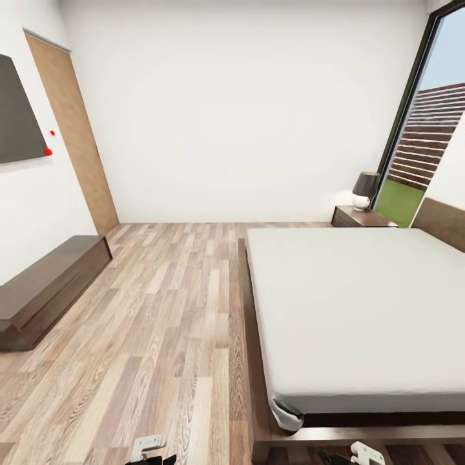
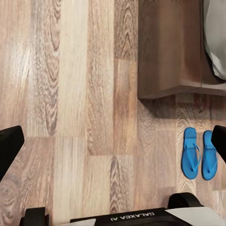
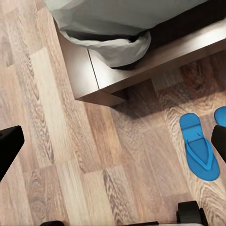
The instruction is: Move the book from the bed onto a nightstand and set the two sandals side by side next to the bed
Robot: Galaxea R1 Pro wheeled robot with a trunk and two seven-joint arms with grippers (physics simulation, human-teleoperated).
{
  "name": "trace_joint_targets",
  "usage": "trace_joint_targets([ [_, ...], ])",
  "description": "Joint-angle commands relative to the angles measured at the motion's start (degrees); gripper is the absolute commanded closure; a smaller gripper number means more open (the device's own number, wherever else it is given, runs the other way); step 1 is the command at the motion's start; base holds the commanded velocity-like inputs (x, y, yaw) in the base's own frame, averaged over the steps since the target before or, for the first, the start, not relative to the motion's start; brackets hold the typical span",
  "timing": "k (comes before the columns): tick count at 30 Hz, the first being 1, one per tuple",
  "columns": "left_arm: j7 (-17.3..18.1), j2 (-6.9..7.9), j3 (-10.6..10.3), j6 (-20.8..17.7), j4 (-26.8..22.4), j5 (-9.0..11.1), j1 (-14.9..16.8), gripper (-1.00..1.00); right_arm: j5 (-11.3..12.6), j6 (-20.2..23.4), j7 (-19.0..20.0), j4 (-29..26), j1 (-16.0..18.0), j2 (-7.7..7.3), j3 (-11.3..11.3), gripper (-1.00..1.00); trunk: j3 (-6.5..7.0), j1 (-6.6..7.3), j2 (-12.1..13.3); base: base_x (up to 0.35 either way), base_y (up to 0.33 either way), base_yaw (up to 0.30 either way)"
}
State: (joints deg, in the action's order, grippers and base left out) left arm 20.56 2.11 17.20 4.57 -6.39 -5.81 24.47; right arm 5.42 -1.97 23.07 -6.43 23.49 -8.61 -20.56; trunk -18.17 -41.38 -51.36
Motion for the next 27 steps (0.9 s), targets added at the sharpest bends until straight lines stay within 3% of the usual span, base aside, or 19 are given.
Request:
trace_joint_targets([
  [1,0.2,0.0,0.5,0.3,0.1,-0.6,0.0,-1.0,0.6,-0.1,0.2,0.1,0.0,-0.02,0.2,-1.0,0.12,0.22,0.4,0.0,0.0,0.0],
  [27,0.2,0.01,0.5,0.3,0.1,-0.6,0.0,-1.0,0.6,-0.1,0.2,0.1,0.0,-0.02,0.2,-1.0,2.26,0.66,1.2,0.0,0.0,0.0],
])
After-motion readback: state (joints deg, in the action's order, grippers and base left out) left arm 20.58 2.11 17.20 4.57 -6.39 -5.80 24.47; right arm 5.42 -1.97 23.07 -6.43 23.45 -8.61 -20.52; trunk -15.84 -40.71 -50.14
